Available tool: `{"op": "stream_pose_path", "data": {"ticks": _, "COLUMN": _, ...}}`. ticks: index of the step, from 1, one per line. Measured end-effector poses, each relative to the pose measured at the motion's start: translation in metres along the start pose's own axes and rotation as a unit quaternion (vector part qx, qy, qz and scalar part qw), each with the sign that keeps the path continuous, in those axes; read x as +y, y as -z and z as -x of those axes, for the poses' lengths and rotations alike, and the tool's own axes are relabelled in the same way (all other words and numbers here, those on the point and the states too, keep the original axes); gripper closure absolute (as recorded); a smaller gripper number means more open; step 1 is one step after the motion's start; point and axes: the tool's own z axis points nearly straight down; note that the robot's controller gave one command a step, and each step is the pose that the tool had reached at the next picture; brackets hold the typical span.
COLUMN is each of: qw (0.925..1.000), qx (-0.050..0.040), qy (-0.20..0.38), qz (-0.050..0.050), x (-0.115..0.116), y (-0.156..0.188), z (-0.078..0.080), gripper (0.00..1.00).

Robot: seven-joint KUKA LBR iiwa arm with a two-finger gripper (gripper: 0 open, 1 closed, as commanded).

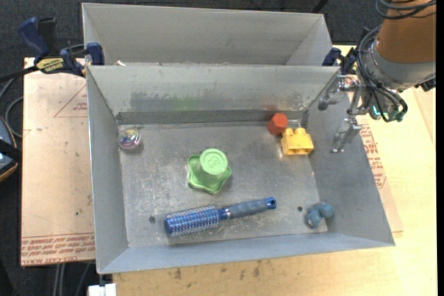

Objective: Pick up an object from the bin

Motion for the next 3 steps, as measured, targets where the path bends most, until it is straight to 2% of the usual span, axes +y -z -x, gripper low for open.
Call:
{"op": "stream_pose_path", "data": {"ticks": 1, "qw": 0.9990, "qx": -0.0071, "qy": -0.045, "qz": -0.001, "x": 0.046, "y": -0.132, "z": 0.023, "gripper": 0.00}}
{"op": "stream_pose_path", "data": {"ticks": 2, "qw": 0.9848, "qx": -0.0095, "qy": 0.174, "qz": -0.004, "x": -0.016, "y": -0.146, "z": 0.032, "gripper": 0.00}}
{"op": "stream_pose_path", "data": {"ticks": 3, "qw": 0.9914, "qx": -0.0062, "qy": 0.130, "qz": -0.003, "x": 0.008, "y": -0.161, "z": 0.027, "gripper": 0.00}}
